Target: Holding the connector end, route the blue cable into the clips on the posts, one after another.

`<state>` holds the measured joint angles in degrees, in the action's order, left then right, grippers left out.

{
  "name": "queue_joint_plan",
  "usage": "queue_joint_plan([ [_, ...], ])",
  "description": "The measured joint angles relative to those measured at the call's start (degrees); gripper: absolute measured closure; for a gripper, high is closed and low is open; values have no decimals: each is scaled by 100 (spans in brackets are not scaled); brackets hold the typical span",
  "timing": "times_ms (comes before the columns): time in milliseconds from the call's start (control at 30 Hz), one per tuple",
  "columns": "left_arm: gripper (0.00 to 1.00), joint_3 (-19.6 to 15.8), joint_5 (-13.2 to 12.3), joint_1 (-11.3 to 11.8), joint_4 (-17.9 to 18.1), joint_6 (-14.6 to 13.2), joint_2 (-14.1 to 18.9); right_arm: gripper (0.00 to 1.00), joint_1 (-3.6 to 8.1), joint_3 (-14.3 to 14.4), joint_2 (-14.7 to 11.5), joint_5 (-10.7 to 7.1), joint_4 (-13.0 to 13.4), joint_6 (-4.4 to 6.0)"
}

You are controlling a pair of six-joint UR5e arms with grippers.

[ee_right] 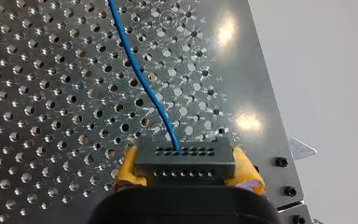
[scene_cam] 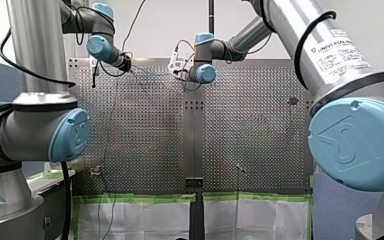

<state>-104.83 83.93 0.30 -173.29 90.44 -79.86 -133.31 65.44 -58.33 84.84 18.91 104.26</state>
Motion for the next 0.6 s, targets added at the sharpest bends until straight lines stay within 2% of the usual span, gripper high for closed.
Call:
queue_joint_plan([
  [167, 0, 0, 15, -64, 31, -226, -38, 100, 4, 0, 7, 4, 8, 0],
  [600, 0, 136, 264, -300, 211, -327, -205, 100, 27, 0, 33, 3, 24, 7],
])
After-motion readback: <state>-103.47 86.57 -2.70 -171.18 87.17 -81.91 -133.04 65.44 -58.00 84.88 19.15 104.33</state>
